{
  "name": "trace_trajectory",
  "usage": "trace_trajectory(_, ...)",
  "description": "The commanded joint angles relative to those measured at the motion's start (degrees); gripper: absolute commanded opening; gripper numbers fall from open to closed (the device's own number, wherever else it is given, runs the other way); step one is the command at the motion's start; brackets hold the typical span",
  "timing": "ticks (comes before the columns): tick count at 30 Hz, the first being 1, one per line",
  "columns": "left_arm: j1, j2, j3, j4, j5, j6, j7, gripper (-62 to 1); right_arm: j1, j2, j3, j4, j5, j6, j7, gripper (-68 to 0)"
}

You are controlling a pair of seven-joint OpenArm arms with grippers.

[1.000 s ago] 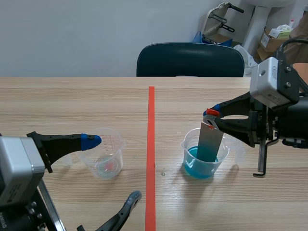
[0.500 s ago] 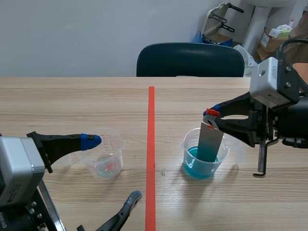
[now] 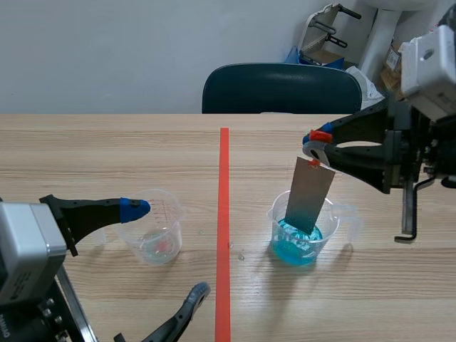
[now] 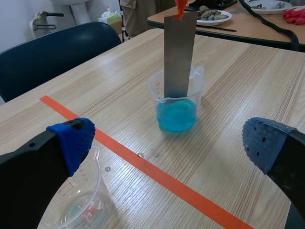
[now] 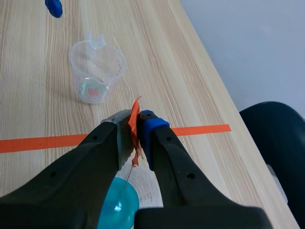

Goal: Do the redox reaction experiment

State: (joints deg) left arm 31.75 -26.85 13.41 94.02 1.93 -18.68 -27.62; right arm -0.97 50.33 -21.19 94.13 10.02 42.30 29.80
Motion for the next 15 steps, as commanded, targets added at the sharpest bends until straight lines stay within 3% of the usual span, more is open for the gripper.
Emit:
trace_trajectory(1, 0.15, 0.15, -0.02, 0.87, -0.59, -0.07, -0.85, 1.4, 0.66, 1.95, 1.05, 1.73, 1.9, 0.42, 0.52, -66.9)
trace_trajectory(15, 0.15, 0.15, -0.02, 0.87, -0.59, -0.07, -0.85, 1.4, 0.66, 12.72, 1.66, 8.98, 16.06, 0.42, -2.05, -66.9)
